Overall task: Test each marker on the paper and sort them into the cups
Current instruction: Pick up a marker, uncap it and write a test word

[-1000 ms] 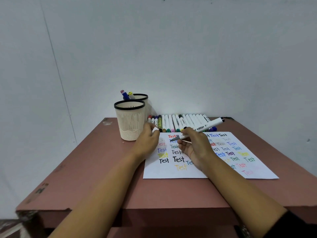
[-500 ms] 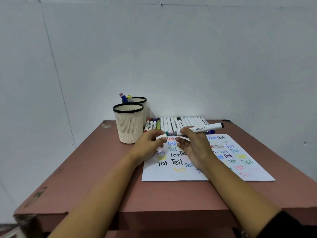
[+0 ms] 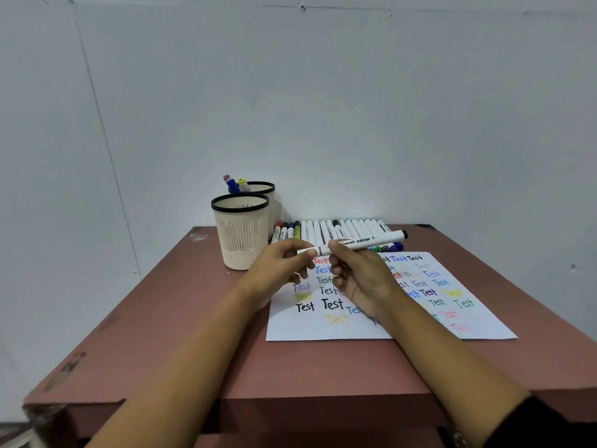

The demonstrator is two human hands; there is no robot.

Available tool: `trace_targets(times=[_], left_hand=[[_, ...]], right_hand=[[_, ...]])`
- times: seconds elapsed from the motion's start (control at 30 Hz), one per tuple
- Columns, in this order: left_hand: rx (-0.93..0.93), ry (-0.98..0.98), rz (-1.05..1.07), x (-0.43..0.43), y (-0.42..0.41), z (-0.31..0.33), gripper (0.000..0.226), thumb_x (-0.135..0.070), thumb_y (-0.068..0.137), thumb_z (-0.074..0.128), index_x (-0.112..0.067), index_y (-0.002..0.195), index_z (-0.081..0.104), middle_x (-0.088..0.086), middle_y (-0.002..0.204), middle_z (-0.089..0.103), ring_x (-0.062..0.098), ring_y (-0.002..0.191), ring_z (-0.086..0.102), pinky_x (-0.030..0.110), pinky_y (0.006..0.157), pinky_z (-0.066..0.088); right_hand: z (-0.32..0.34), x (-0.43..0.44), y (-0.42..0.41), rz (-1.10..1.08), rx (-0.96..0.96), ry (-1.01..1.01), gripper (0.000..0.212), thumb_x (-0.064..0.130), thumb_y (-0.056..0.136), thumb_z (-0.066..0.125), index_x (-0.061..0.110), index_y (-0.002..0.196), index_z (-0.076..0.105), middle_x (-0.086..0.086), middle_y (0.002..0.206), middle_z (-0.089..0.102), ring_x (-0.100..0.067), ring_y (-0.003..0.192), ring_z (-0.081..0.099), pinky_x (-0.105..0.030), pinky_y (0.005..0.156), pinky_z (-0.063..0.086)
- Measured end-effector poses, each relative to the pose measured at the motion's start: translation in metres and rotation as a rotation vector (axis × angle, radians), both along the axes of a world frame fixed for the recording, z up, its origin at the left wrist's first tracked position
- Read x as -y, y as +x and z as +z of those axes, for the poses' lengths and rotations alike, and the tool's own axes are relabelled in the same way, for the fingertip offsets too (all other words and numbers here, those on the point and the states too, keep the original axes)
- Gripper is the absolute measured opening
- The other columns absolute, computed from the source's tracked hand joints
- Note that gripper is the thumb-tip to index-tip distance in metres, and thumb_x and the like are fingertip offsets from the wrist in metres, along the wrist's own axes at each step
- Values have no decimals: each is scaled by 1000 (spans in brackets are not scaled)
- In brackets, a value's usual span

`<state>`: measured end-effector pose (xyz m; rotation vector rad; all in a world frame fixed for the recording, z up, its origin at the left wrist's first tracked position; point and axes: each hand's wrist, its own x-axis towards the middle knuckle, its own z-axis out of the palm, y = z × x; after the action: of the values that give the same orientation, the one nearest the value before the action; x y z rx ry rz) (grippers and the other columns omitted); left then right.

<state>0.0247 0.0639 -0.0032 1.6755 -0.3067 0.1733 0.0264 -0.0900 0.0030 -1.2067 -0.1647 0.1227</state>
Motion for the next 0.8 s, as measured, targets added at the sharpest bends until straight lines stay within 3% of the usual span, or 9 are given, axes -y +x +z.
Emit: trace_targets(times=[0.63, 0.8], left_hand=[[36, -49, 42, 8, -1, -6, 5, -10, 87, 61, -9, 84, 64, 7, 66, 60, 7, 52, 55, 17, 52, 45], [-47, -210, 25, 10, -2, 1, 7, -6, 88, 58, -6, 84, 64, 3, 64, 58, 9, 54, 56, 18, 54, 48]], right_hand=[[-6, 1, 11, 100, -49, 104, 12, 11, 90, 59, 3, 82, 61, -3, 58, 58, -8, 52, 56, -16, 50, 49], [-4, 1, 10, 98, -7, 79, 11, 13, 89, 62, 5, 82, 65, -3, 63, 60, -9, 55, 57, -17, 52, 50]])
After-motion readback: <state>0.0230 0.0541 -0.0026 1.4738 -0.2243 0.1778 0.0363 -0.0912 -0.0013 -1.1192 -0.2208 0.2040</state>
